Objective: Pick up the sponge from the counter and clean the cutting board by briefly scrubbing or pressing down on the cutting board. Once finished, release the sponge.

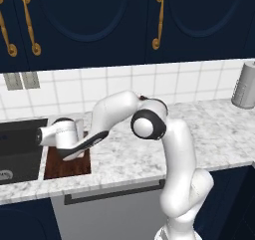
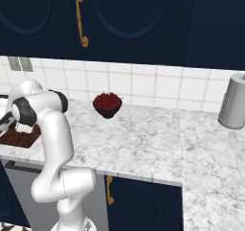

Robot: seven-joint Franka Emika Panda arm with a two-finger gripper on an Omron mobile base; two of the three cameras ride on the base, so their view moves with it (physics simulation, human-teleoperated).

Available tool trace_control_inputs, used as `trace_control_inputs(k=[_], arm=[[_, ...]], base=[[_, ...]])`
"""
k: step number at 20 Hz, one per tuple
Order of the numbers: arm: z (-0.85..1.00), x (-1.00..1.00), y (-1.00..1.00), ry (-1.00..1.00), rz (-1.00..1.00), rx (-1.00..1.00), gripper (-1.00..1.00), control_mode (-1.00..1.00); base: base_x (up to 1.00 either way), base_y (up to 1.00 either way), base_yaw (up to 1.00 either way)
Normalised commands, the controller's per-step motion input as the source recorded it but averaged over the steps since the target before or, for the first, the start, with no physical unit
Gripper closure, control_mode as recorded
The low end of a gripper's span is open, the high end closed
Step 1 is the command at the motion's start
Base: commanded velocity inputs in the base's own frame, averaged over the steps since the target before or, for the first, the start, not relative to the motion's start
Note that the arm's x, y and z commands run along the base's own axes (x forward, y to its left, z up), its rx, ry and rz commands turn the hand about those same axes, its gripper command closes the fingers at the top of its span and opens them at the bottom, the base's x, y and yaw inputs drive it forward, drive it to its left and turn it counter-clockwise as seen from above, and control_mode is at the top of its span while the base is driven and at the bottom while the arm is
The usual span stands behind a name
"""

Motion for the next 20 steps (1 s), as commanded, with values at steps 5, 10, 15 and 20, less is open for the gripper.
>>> trace_control_inputs(k=[5,10,15,20], arm=[[-0.35,-0.01,0.27,0.03,0.00,0.00,1.00,-1.00],[-0.06,-0.45,0.04,0.07,0.05,0.10,1.00,-1.00],[-0.05,-0.79,0.01,0.05,0.11,0.08,1.00,-1.00],[-0.15,-0.95,0.00,0.01,0.14,0.03,1.00,-1.00]], base=[[0.00,0.00,0.00],[0.00,0.00,0.00],[0.00,0.00,0.00],[0.00,0.00,0.00]])
